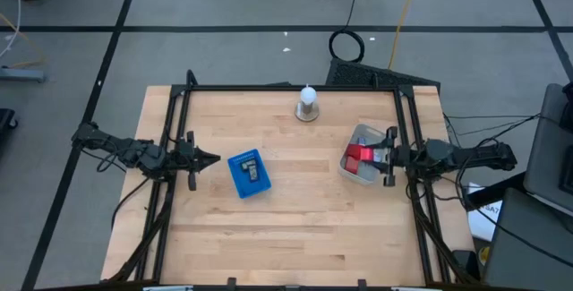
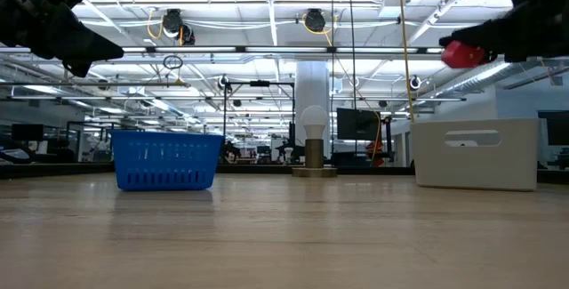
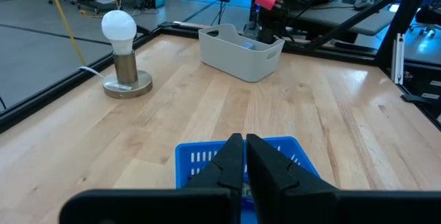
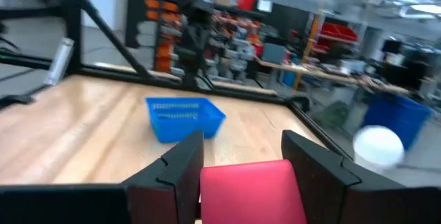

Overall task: Pick & Place Office items
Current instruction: Put the pink charger adapter into the gray bin

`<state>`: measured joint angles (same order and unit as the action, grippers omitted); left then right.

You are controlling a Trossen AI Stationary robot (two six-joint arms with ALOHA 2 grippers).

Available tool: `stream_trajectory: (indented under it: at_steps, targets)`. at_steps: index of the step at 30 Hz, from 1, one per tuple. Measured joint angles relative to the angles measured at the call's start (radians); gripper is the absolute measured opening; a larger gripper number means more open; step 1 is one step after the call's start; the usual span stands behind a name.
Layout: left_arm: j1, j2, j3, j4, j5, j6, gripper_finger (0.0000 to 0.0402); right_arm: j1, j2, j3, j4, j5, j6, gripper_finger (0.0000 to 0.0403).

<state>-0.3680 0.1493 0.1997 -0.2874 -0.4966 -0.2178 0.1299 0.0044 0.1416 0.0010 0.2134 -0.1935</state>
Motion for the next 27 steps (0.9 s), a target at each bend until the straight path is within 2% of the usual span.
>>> stream_trajectory:
  at_steps: [11, 21, 27]
  targets:
    - [0.0, 0.0, 0.0, 0.0, 0.002, -0.006, 0.0021, -0.001, 0.0, -0.123, 0.078, 0.02, 0.042, 0.0169]
    - [0.0, 0.0, 0.0, -0.001, 0.002, -0.006, 0.0021, -0.047, 0.0, -0.124, 0.098, 0.024, 0.051, 0.0169]
    - [0.0, 0.0, 0.0, -0.001, 0.002, -0.006, 0.0021, -0.069, 0.001, -0.049, 0.163, 0.026, 0.04, 0.0169]
